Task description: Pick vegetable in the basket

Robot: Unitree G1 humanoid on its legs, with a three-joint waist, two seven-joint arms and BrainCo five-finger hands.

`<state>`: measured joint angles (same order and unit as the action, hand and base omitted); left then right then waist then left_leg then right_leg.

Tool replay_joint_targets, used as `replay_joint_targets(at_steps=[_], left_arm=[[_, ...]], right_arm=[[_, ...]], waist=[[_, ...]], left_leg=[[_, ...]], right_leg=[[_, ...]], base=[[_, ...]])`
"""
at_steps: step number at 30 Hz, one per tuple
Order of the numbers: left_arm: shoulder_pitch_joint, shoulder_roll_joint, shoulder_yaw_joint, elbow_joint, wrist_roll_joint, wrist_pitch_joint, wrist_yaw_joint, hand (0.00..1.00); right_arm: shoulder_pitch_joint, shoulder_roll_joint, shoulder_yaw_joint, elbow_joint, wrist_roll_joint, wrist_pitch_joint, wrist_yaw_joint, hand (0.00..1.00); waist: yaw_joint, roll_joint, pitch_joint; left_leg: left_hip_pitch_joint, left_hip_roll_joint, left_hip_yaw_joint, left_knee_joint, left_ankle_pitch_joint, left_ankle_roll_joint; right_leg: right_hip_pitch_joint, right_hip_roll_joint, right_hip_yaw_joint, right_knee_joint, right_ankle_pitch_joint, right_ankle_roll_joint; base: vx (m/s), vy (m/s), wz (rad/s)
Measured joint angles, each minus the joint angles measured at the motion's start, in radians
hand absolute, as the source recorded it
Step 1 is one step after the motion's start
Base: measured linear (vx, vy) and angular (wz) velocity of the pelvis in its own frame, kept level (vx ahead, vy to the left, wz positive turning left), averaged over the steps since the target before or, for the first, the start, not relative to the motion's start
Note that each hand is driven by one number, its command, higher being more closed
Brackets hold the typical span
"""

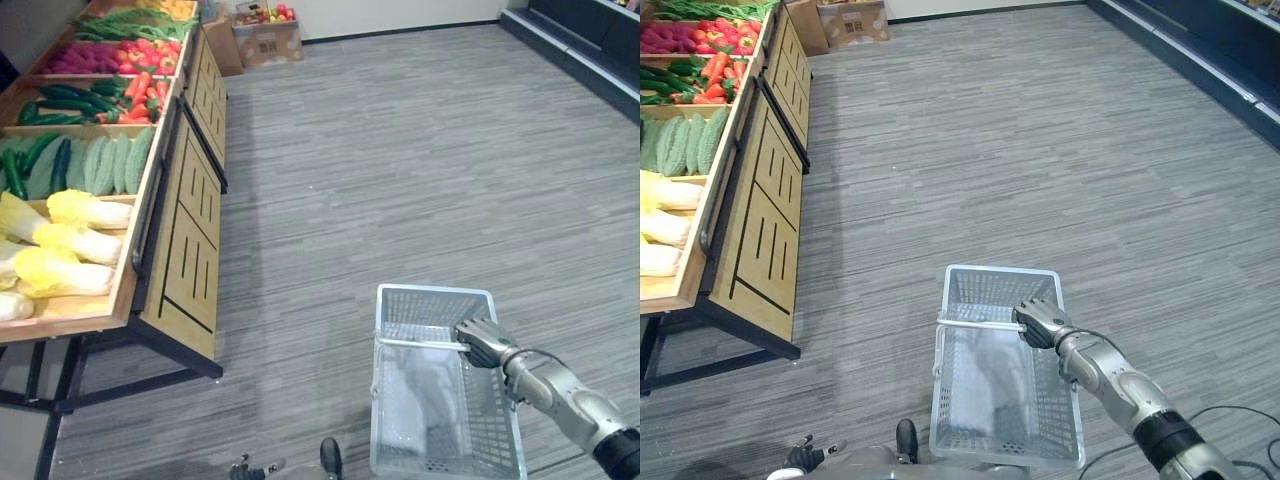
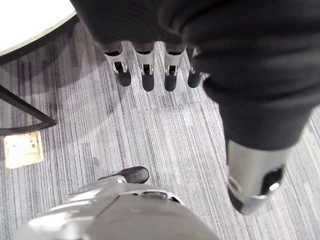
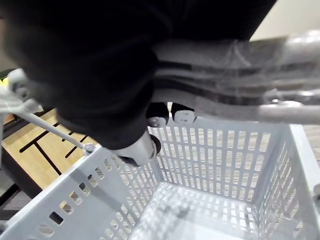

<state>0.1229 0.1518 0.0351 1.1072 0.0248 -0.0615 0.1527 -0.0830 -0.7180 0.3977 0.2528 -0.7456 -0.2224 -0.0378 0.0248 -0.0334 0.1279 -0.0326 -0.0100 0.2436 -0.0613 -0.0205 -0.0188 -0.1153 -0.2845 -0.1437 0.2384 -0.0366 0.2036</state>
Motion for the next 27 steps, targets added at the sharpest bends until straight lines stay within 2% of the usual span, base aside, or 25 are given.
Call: replay_joint_targets(at_steps=[1, 2, 3, 4, 5, 6, 7, 8, 9, 11, 12, 14, 16, 18, 19, 20, 21, 22, 23, 24, 25, 27], left_arm=[[0.002, 0.007, -0.018, 0.001, 0.000, 0.000, 0.000, 0.00], [-0.005, 0.022, -0.032, -0.002, 0.008, 0.000, 0.000, 0.00], [-0.005, 0.028, -0.031, 0.000, 0.020, 0.003, 0.000, 0.00], [0.000, 0.035, -0.036, -0.001, 0.029, 0.006, 0.001, 0.00], [-0.008, 0.048, -0.039, -0.002, 0.037, 0.007, 0.001, 0.00], [-0.013, 0.059, -0.035, -0.001, 0.038, 0.008, 0.001, 0.00], [-0.029, 0.074, -0.034, 0.000, 0.038, 0.014, 0.002, 0.00], [-0.037, 0.079, -0.035, 0.001, 0.038, 0.021, 0.002, 0.00], [-0.047, 0.077, -0.037, 0.002, 0.038, 0.024, 0.001, 0.00], [-0.087, 0.069, -0.037, -0.006, 0.038, 0.021, 0.002, 0.00], [-0.106, 0.069, -0.037, -0.018, 0.038, 0.020, 0.003, 0.00], [-0.133, 0.066, -0.038, -0.036, 0.039, 0.019, 0.004, 0.00], [-0.133, 0.061, -0.036, -0.040, 0.039, 0.018, 0.004, 0.00], [-0.107, 0.057, -0.026, -0.046, 0.039, 0.018, 0.004, 0.00], [-0.075, 0.053, -0.009, -0.051, 0.039, 0.020, 0.004, 0.00], [-0.043, 0.043, -0.006, -0.032, 0.039, 0.020, 0.004, 0.00], [-0.036, 0.038, -0.006, -0.025, 0.041, 0.022, 0.002, 0.00], [-0.032, 0.022, 0.010, -0.021, 0.053, 0.024, 0.003, 0.00], [-0.023, 0.005, 0.020, -0.021, 0.061, 0.029, 0.002, 0.00], [-0.016, -0.002, 0.024, -0.021, 0.059, 0.028, 0.002, 0.00], [-0.016, -0.005, 0.048, -0.025, 0.059, 0.027, 0.004, 0.00], [-0.018, 0.000, 0.051, -0.035, 0.059, 0.026, 0.002, 0.00]], right_arm=[[0.001, 0.014, -0.009, 0.000, 0.000, 0.008, -0.003, 1.00], [0.001, 0.028, -0.040, -0.002, 0.000, 0.011, -0.007, 1.00], [0.001, 0.035, -0.044, 0.000, 0.000, 0.017, -0.007, 1.00], [0.004, 0.039, -0.045, -0.006, 0.000, 0.018, -0.011, 1.00], [0.007, 0.054, -0.049, -0.009, 0.000, 0.019, -0.021, 1.00], [0.011, 0.072, -0.054, -0.010, 0.000, 0.018, -0.025, 1.00], [0.006, 0.090, -0.069, -0.012, 0.000, 0.010, -0.028, 1.00], [0.007, 0.100, -0.072, -0.008, 0.000, 0.011, -0.028, 1.00], [0.007, 0.107, -0.083, -0.009, 0.001, 0.011, -0.030, 1.00], [0.016, 0.106, -0.107, -0.007, 0.007, 0.006, -0.043, 1.00], [0.019, 0.106, -0.121, -0.003, 0.008, 0.008, -0.045, 1.00], [0.039, 0.108, -0.153, -0.001, 0.008, 0.020, -0.047, 1.00], [0.054, 0.108, -0.176, -0.001, 0.007, 0.036, -0.045, 1.00], [0.081, 0.109, -0.197, -0.001, 0.007, 0.042, -0.046, 1.00], [0.095, 0.106, -0.199, 0.001, 0.007, 0.044, -0.045, 1.00], [0.101, 0.107, -0.204, 0.001, 0.007, 0.050, -0.046, 1.00], [0.100, 0.106, -0.204, 0.000, 0.007, 0.049, -0.042, 1.00], [0.102, 0.101, -0.204, -0.001, 0.007, 0.046, -0.042, 1.00], [0.118, 0.089, -0.204, -0.001, 0.008, 0.045, -0.041, 1.00], [0.130, 0.086, -0.202, -0.001, 0.008, 0.045, -0.039, 1.00], [0.152, 0.086, -0.201, 0.000, 0.008, 0.046, -0.039, 1.00], [0.173, 0.083, -0.205, -0.001, 0.009, 0.048, -0.039, 1.00]], waist=[[-0.003, -0.003, 0.001], [-0.008, -0.013, 0.009], [-0.006, -0.016, 0.011], [-0.011, -0.024, 0.016], [-0.027, -0.022, 0.017], [-0.032, -0.042, 0.016], [-0.031, -0.059, 0.043], [-0.031, -0.066, 0.054], [-0.041, -0.058, 0.055], [-0.053, -0.032, 0.065], [-0.053, -0.032, 0.066], [-0.058, -0.042, 0.066], [-0.067, -0.046, 0.065], [-0.079, -0.042, 0.055], [-0.080, -0.028, 0.041], [-0.071, 0.007, 0.020], [-0.068, 0.018, 0.012], [-0.062, 0.025, 0.012], [-0.050, 0.034, 0.014], [-0.047, 0.034, 0.015], [-0.033, 0.027, 0.019], [-0.025, 0.007, 0.030]], left_leg=[[0.042, -0.014, 0.011, -0.035, 0.000, -0.001], [0.035, -0.001, 0.011, 0.005, -0.010, 0.012], [0.042, -0.003, 0.013, 0.008, -0.012, 0.025], [0.066, 0.003, 0.004, -0.008, -0.017, 0.032], [0.093, 0.004, -0.014, -0.045, -0.044, 0.032], [0.097, -0.006, -0.009, -0.036, -0.058, 0.029], [0.085, 0.007, -0.003, 0.011, -0.040, 0.057], [0.088, 0.004, -0.006, 0.034, -0.051, 0.069], [0.085, 0.007, -0.007, 0.056, -0.075, 0.076], [0.085, 0.015, -0.011, 0.064, -0.098, 0.075], [0.087, 0.004, -0.019, 0.062, -0.105, 0.065], [0.103, -0.028, -0.063, 0.057, -0.121, 0.048], [0.134, -0.042, -0.093, 0.055, -0.149, 0.040], [0.141, -0.025, -0.129, 0.127, -0.227, 0.015], [0.138, 0.009, -0.148, 0.195, -0.285, 0.003], [0.112, 0.055, -0.151, 0.289, -0.312, -0.029], [0.073, 0.080, -0.153, 0.366, -0.308, -0.038], [-0.005, 0.117, -0.151, 0.550, -0.273, -0.085], [-0.069, 0.150, -0.152, 0.729, -0.189, -0.117], [-0.099, 0.169, -0.151, 0.815, -0.117, -0.120], [-0.146, 0.211, -0.137, 0.978, -0.085, -0.100], [-0.196, 0.241, -0.086, 1.120, -0.125, -0.035]], right_leg=[[-0.056, -0.016, 0.002, 0.111, 0.027, -0.039], [-0.114, -0.028, -0.005, 0.256, 0.039, -0.090], [-0.133, -0.038, -0.010, 0.315, 0.058, -0.144], [-0.159, -0.038, -0.015, 0.388, 0.130, -0.222], [-0.204, -0.030, -0.003, 0.438, 0.197, -0.218], [-0.227, -0.029, 0.002, 0.450, 0.186, -0.208], [-0.248, -0.024, -0.015, 0.480, 0.095, -0.192], [-0.248, -0.023, -0.026, 0.470, 0.053, -0.188], [-0.248, -0.001, -0.068, 0.379, 0.034, -0.189], [-0.227, 0.052, -0.102, 0.085, 0.077, -0.134], [-0.223, 0.067, -0.101, -0.083, 0.107, -0.094], [-0.214, 0.059, -0.090, -0.263, 0.127, -0.071], [-0.204, 0.049, -0.074, -0.266, 0.127, -0.072], [-0.187, 0.070, -0.069, -0.209, 0.127, -0.095], [-0.172, 0.102, -0.071, -0.162, 0.158, -0.129], [-0.176, 0.135, -0.091, -0.110, 0.152, -0.146], [-0.173, 0.149, -0.103, -0.095, 0.135, -0.158], [-0.147, 0.164, -0.131, -0.087, 0.103, -0.169], [-0.099, 0.180, -0.151, -0.087, 0.063, -0.184], [-0.063, 0.184, -0.158, -0.092, 0.042, -0.185], [0.024, 0.191, -0.168, -0.110, 0.012, -0.195], [0.142, 0.183, -0.170, -0.137, -0.022, -0.205]], base=[[0.03, 0.119, 0.03], [0.05, 0.097, 0.03], [0.03, 0.095, 0.10], [0.03, 0.095, 0.14], [0.09, 0.130, 0.18], [0.16, 0.063, 0.07], [0.11, 0.025, -0.05], [0.10, 0.009, -0.11], [0.14, 0.046, -0.01], [0.27, 0.071, 0.10], [0.29, 0.058, 0.14], [0.37, 0.019, 0.48], [0.43, -0.088, 0.72], [0.55, -0.203, 0.70], [0.64, -0.259, 0.45], [0.67, -0.261, 0.35], [0.70, -0.297, 0.25], [0.84, -0.366, 0.25], [0.82, -0.368, 0.28], [0.67, -0.258, 0.30], [0.49, -0.170, 0.32], [0.60, -0.158, 0.32]])
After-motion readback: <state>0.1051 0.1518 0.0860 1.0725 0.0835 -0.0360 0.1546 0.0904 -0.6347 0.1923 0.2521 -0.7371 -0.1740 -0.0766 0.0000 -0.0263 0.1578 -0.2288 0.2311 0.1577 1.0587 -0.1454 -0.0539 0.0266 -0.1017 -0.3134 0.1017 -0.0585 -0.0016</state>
